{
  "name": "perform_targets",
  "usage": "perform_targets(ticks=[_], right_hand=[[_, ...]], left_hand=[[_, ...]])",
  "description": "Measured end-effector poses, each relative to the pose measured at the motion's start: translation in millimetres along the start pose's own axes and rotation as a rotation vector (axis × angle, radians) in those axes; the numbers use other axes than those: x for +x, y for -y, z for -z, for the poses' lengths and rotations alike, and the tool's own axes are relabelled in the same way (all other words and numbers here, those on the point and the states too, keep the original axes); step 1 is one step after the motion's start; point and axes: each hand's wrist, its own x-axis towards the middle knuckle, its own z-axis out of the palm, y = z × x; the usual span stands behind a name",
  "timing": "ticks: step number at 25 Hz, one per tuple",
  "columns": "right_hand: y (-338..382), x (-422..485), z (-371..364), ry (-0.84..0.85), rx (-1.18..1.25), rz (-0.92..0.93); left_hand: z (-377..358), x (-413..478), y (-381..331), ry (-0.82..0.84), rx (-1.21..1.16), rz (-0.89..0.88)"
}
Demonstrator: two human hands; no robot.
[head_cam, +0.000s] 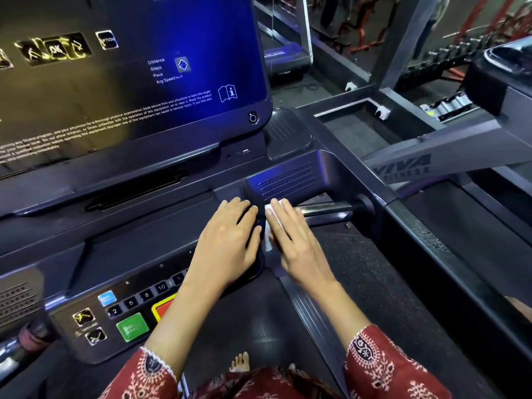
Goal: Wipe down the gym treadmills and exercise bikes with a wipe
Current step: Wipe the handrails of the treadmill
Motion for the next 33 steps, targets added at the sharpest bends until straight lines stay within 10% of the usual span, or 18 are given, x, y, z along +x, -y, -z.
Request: perform_targets(ticks=[10,26,33], right_hand=[[-1.9,-4.5,1.1,-0.062,-0.084,0.066],[-49.6,-2.9,20.1,-0.163,0.062,-0.459],[-31.4,32.8,12.2,-0.005,0.17,-0.229]], left_hand=[[-14.2,4.1,-9.4,-0.003,-0.017,-0.081],[-27.5,16.5,-18.4,0.074,0.073,-0.057],[-20.1,13.1,-4.5,0.04,0.113,-0.053]])
